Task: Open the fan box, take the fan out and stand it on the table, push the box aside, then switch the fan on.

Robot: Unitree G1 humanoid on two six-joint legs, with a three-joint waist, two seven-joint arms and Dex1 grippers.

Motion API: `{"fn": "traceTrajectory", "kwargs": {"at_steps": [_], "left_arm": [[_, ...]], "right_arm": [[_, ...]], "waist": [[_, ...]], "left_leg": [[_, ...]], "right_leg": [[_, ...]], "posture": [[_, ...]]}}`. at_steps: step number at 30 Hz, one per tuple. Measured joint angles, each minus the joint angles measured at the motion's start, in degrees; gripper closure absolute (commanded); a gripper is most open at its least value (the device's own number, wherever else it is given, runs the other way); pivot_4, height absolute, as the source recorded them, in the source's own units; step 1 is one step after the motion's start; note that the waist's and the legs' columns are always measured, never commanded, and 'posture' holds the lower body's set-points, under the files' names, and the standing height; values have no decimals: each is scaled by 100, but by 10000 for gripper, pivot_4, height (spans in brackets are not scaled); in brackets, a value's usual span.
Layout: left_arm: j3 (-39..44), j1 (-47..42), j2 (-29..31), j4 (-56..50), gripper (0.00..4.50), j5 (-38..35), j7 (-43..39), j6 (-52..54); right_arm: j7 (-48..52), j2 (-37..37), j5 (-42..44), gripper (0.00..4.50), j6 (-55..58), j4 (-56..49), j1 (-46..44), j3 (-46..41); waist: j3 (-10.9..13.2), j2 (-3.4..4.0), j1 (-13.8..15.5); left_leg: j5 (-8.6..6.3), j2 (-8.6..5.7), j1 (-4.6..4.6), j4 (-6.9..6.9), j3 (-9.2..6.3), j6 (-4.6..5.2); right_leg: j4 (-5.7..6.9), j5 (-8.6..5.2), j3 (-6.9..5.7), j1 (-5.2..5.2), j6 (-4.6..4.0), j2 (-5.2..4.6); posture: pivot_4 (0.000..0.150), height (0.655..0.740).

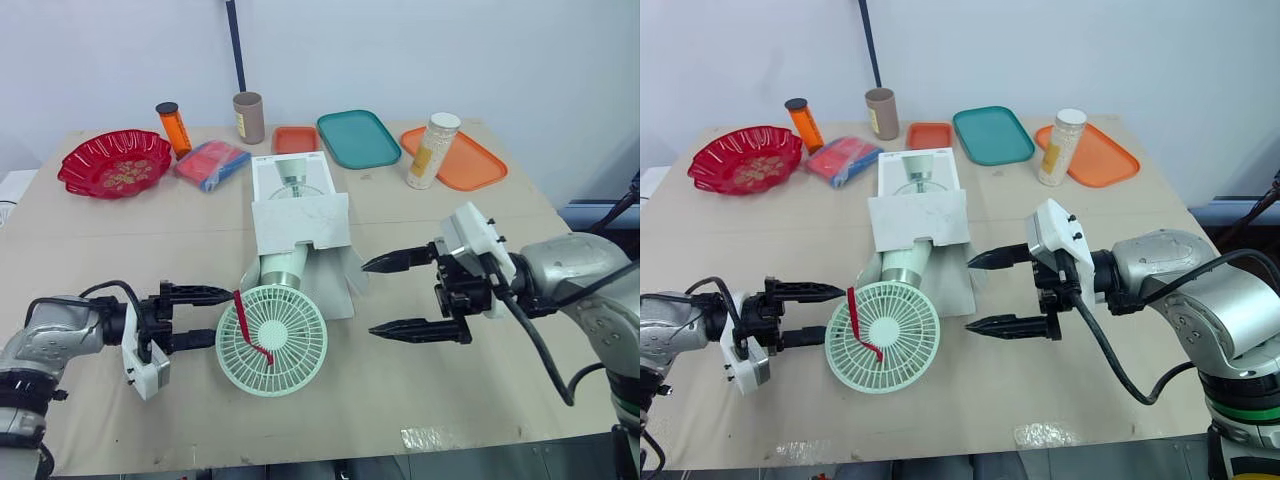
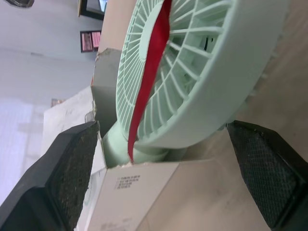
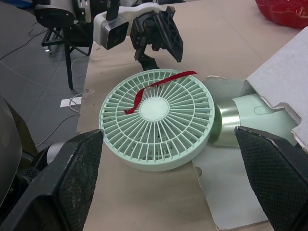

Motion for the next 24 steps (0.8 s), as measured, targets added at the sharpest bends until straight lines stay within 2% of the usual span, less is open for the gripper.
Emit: {"fn": "traceTrajectory", "kwargs": {"at_steps": [5,7,18,22,24], "left_arm": [[59,-129,-327,66,0,606,262,-224],[85,-142,-712,76,0,1114,436,-334],[360,-224,-755,176,0,2234,1496,-369],[360,-224,-684,174,10100,2468,1809,-370],[359,-234,-677,138,18306,2555,2013,-381]], "right_arm": [[-43,9,-8,616,-56,-1,5,28],[-53,18,-25,616,-83,-1,5,51],[-104,19,-49,616,-176,-1,10,158],[-161,19,-98,0,-199,0,14,165],[-168,24,-106,0,-221,0,14,190]], "waist": [[-2,2,0],[-6,-1,0],[-7,-2,1],[-7,-2,1],[-8,-3,1]], "left_leg": [[0,-2,0,3,0,0],[0,-2,0,10,0,1],[1,-3,0,16,-1,4],[1,-3,0,16,-1,4],[1,-2,0,17,-1,4]], "right_leg": [[3,1,0,0,1,-1],[4,2,0,2,2,-1],[9,5,-1,3,3,-2],[11,5,0,2,3,-2],[11,5,-1,3,3,-2]], "posture": [[1500,7400],[1500,7400],[1500,7400],[1500,7400],[1500,7400]]}}
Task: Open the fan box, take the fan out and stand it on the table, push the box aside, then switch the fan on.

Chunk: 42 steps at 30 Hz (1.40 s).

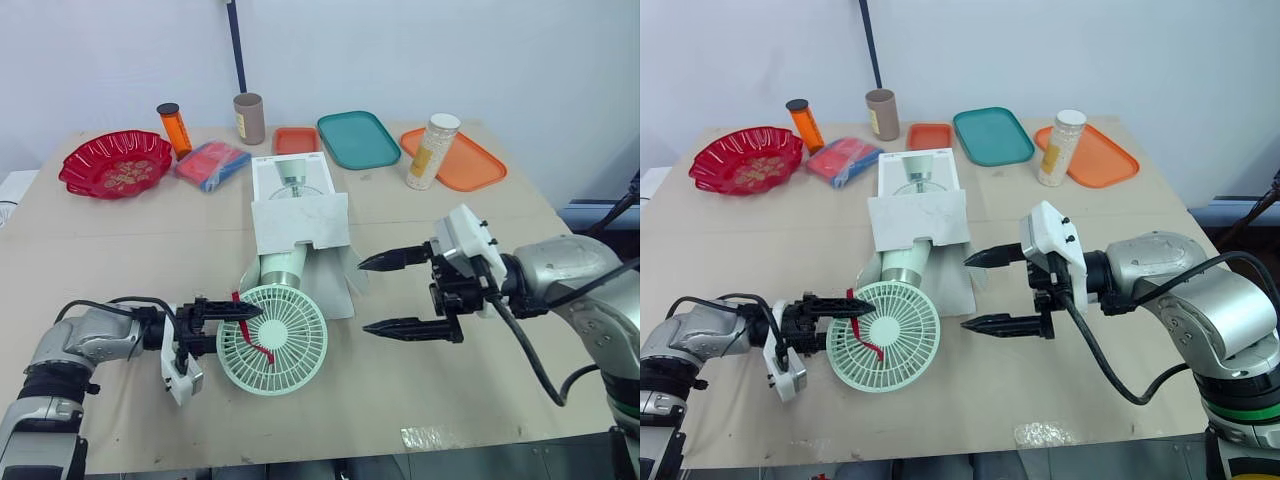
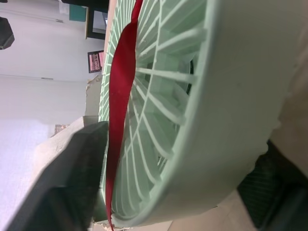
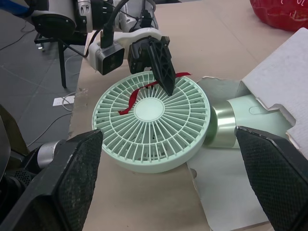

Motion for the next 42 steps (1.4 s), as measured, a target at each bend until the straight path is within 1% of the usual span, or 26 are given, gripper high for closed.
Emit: {"fn": "traceTrajectory", "kwargs": {"at_steps": [1,2,8,10,16,23,30,33,36,39,42], "left_arm": [[24,-47,3,-56,20967,35,121,2],[53,-75,6,-81,22320,43,164,-7],[95,30,122,-329,22320,214,610,75],[82,63,172,-377,24385,216,692,98],[-122,77,332,-561,24697,132,889,310],[-571,420,930,-1155,24698,-562,993,626],[-764,495,1148,-1519,24698,-1035,992,926],[-794,636,1417,-1742,24698,-1288,987,1032],[-811,895,1705,-2069,24698,-1634,977,1186],[-870,1307,2049,-2632,24698,-2113,925,1497],[-883,1586,2235,-3154,24698,-2441,844,1798]], "right_arm": [[-2,2,-8,0,-17,0,1,2],[-3,4,-11,0,-21,1,1,2],[-137,106,-52,0,-73,5,2,6],[-157,110,-52,0,-73,5,3,6],[-169,111,-70,0,-75,6,23,8],[-257,102,-41,0,-19,98,-88,-44],[-407,104,270,0,294,178,-406,-186],[-426,104,359,0,382,195,-493,-208],[-428,106,397,0,454,270,-576,-209],[-439,104,427,0,536,368,-703,-221],[-458,107,434,0,540,481,-812,-227]], "waist": [[-2,-3,0],[-4,-4,1],[-18,-1,-12],[-18,-2,-8],[-18,-2,-7],[-17,-2,-11],[-17,-2,-3],[-17,-2,-13],[-17,-1,-16],[-16,0,-14],[-16,0,-13]], "left_leg": [[0,0,0,0,0,0],[0,0,0,1,0,0],[0,1,6,1,3,1],[0,1,6,2,3,1],[-1,1,5,2,2,1],[-1,2,3,1,3,2],[-1,2,3,3,3,2],[-4,4,2,2,5,7],[-5,4,1,2,8,8],[-5,6,1,3,9,8],[-5,6,2,3,9,9]], "right_leg": [[0,0,0,0,0,0],[0,0,0,0,0,0],[4,0,-1,3,0,-1],[4,0,-1,3,0,-1],[4,0,-1,2,0,-1],[4,0,-2,-2,0,-2],[5,1,-2,0,0,-1],[4,1,-2,-3,0,-1],[5,1,-2,-5,0,-3],[5,1,-2,-5,0,-3],[5,1,-2,-3,0,-2]], "posture": [[1500,7400],[1500,7400],[1500,7400],[1500,7400],[1500,7400],[1500,7400],[1500,7400],[1500,7400],[1500,7400],[1500,7400],[1500,7400]]}}
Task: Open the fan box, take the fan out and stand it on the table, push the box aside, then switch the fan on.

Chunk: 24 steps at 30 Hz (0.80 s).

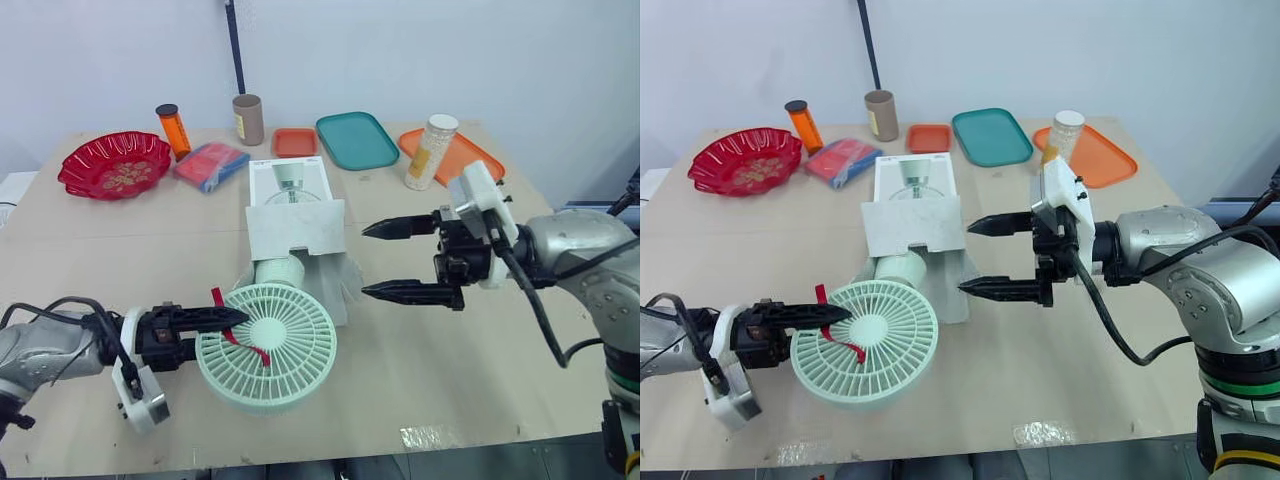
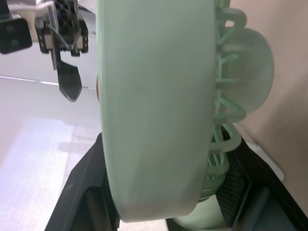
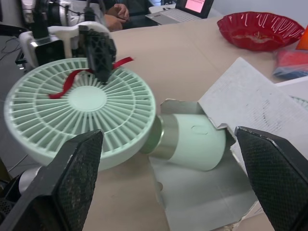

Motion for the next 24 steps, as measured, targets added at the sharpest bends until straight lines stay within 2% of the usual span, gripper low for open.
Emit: {"fn": "traceTrajectory", "kwargs": {"at_steps": [6,9,13,18,24], "left_arm": [[111,361,309,-523,24698,-633,-219,529],[456,1121,725,-971,24698,-1230,-352,850],[954,1980,802,-1490,24698,-1729,-515,1215],[1755,3192,773,-2512,24698,-2396,-870,2008],[3072,4363,64,-3300,24698,-3136,-1487,3168]], "right_arm": [[-23,44,-32,0,-7,127,-59,14],[-28,28,-22,0,6,151,-42,-3],[-33,16,-21,0,13,162,-18,-25],[-26,76,-158,0,-108,389,3,-18],[75,185,-211,0,-187,484,-5,18]], "waist": [[0,0,-1],[2,4,-29],[5,7,-24],[5,8,-22],[7,11,-30]], "left_leg": [[-3,2,-1,0,2,5],[-11,8,1,0,17,20],[-12,10,2,1,18,21],[-12,12,4,2,20,21],[-14,15,6,2,25,24]], "right_leg": [[-1,0,1,-2,0,3],[-1,0,2,-7,0,3],[-1,0,2,-5,-1,4],[0,0,3,-4,-2,8],[-3,1,8,-3,-4,15]], "posture": [[1500,7400],[1500,7400],[1500,7400],[1500,7400],[1500,7400]]}}
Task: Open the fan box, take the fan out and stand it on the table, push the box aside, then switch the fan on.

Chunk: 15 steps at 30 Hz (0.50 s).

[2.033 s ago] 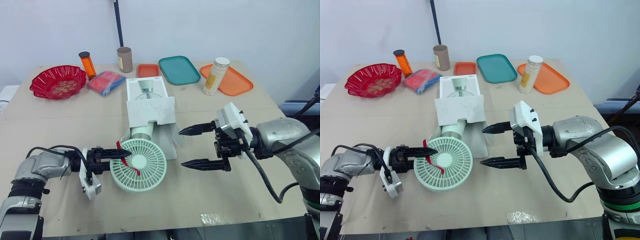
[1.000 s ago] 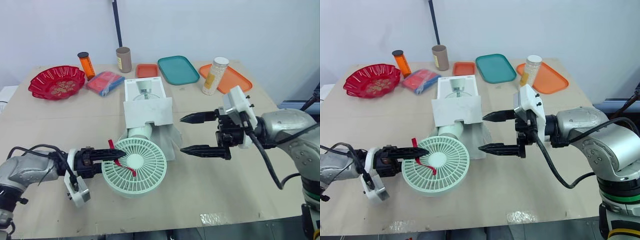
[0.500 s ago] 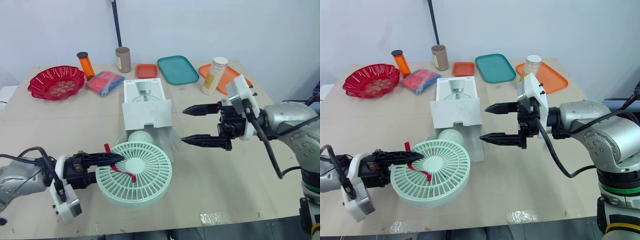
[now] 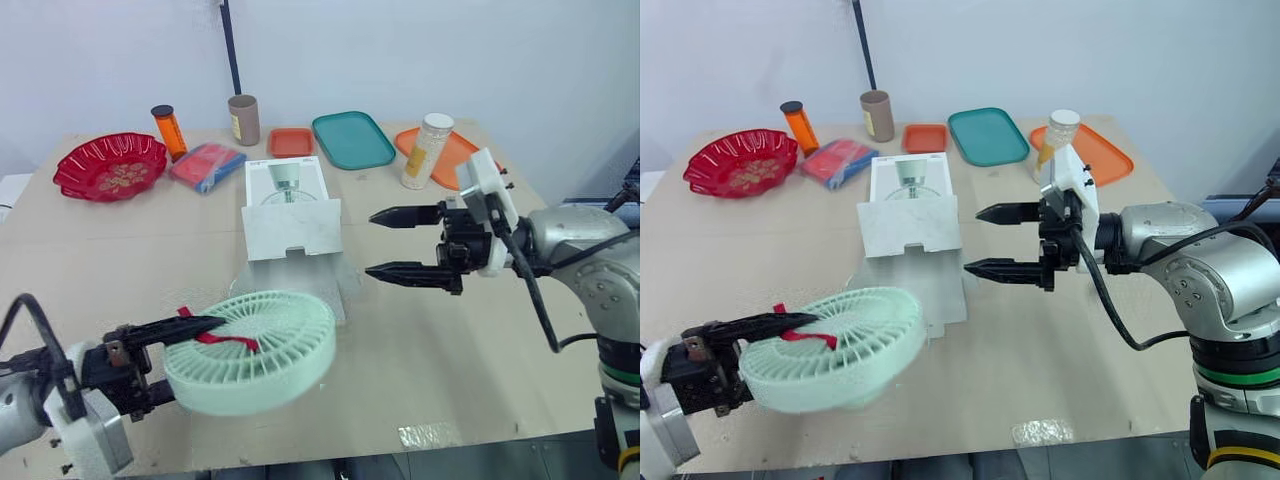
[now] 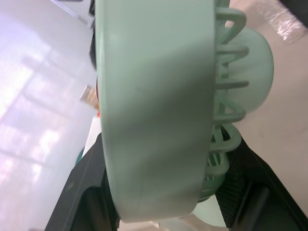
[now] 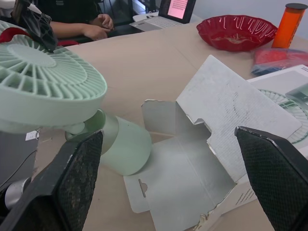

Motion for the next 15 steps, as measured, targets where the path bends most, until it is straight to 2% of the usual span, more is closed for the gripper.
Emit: {"fn": "traceTrajectory", "kwargs": {"at_steps": [4,8,15], "left_arm": [[615,545,-551,-437,24698,-304,-398,619],[961,654,-970,-675,24698,-495,-591,1247],[1976,1091,-1717,-1143,24698,-1041,-489,2797]], "right_arm": [[58,54,6,0,1,4,-1,9],[122,110,10,0,2,1,-1,15],[287,146,44,0,31,-28,5,28]], "waist": [[0,0,8],[-1,-1,11],[1,-4,-14]], "left_leg": [[0,-1,1,1,0,1],[0,0,10,3,-1,1],[-5,4,10,3,-1,8]], "right_leg": [[-2,0,1,2,0,0],[-4,0,1,13,0,3],[-8,0,3,11,-1,7]], "posture": [[1500,7400],[1500,7400],[1500,7400]]}}
